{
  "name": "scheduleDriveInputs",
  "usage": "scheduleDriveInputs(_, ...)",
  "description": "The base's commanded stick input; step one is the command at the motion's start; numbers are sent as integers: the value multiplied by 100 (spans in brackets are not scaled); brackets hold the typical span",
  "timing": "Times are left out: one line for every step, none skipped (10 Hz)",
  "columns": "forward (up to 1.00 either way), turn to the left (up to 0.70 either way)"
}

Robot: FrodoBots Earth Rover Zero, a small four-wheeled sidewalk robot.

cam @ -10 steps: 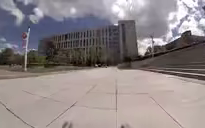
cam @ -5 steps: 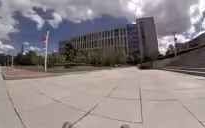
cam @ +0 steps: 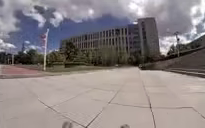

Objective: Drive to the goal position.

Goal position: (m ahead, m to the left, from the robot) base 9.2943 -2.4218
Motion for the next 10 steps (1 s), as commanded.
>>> scheduleDriveInputs(70,0)
scheduleDriveInputs(70,0)
scheduleDriveInputs(70,0)
scheduleDriveInputs(70,0)
scheduleDriveInputs(70,0)
scheduleDriveInputs(70,8)
scheduleDriveInputs(70,27)
scheduleDriveInputs(70,32)
scheduleDriveInputs(70,35)
scheduleDriveInputs(70,35)
